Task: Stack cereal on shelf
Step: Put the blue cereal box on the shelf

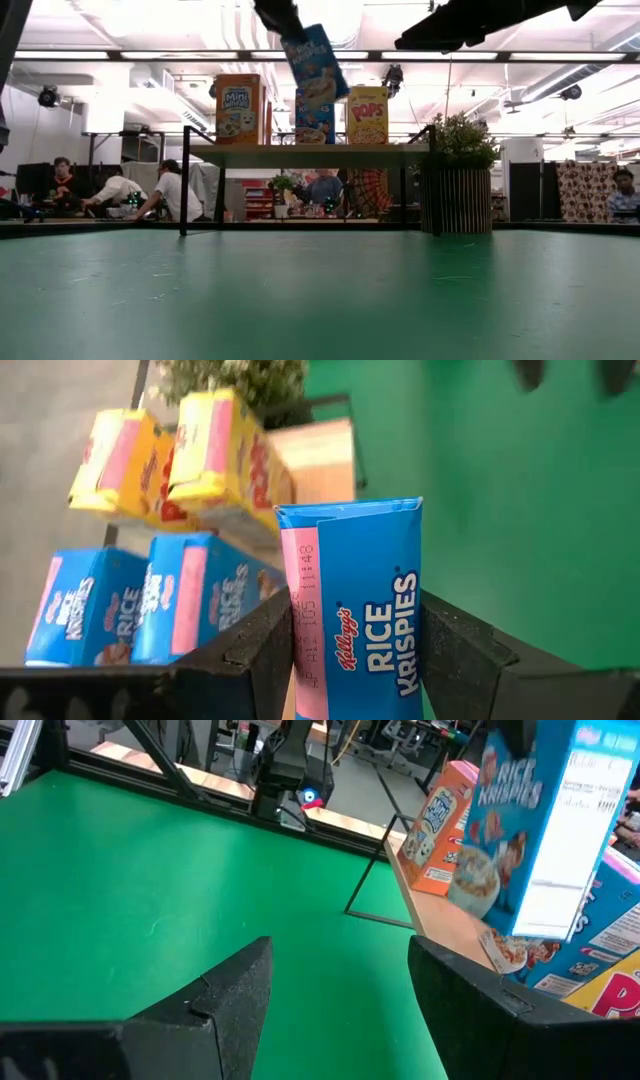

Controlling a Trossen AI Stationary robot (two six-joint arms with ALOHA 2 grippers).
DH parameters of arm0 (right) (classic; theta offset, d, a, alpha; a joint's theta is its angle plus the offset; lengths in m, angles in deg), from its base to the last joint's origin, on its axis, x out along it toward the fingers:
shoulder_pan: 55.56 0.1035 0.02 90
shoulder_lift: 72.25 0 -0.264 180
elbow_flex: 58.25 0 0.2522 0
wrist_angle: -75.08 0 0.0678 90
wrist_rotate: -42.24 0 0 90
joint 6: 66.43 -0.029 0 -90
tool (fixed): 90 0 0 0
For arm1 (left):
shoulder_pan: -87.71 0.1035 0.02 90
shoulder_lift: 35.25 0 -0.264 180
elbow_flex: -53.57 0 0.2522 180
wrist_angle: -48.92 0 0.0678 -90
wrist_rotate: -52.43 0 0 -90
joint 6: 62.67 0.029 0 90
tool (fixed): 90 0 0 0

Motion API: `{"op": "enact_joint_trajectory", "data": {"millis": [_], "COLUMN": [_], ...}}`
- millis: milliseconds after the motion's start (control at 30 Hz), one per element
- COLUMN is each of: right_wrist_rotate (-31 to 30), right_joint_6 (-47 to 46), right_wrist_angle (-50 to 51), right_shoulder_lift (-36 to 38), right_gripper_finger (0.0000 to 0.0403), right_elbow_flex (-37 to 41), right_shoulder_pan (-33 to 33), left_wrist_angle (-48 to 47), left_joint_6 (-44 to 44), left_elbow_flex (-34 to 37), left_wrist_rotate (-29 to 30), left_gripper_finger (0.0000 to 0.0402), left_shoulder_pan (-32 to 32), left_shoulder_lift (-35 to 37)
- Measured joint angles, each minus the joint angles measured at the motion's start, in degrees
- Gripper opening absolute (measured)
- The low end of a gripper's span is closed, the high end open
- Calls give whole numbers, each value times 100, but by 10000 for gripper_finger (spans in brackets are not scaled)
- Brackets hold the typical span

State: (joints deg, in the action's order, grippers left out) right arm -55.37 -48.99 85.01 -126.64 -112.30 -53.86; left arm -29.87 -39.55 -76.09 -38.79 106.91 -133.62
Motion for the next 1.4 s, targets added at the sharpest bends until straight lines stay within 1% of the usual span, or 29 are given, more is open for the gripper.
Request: {"op": "enact_joint_trajectory", "data": {"millis": [100, 233, 600, 900, 1133, 1400], "right_wrist_rotate": [2, 2, 2, 2, 2, 2], "right_joint_6": [-95, -95, -95, -95, -96, -95], "right_wrist_angle": [13, 13, 14, 22, 41, 52], "right_shoulder_lift": [0, 0, 0, 0, 0, -2], "right_gripper_finger": [224, 224, 224, 224, 224, 224], "right_elbow_flex": [0, 0, 0, 0, 0, 0], "right_shoulder_pan": [-2, -2, 2, 2, 2, 2], "left_wrist_angle": [22, 240, 560, 680, 906, 916], "left_joint_6": [173, 183, 190, 122, 105, 49], "left_elbow_flex": [215, 384, 868, 940, 1170, 1177], "left_wrist_rotate": [13, 11, 15, 68, 68, 68], "left_gripper_finger": [166, 166, 166, 166, 166, 171], "left_shoulder_pan": [98, 182, 195, 245, 254, 283], "left_shoulder_lift": [-2, -4, -7, -7, -7, -4]}}
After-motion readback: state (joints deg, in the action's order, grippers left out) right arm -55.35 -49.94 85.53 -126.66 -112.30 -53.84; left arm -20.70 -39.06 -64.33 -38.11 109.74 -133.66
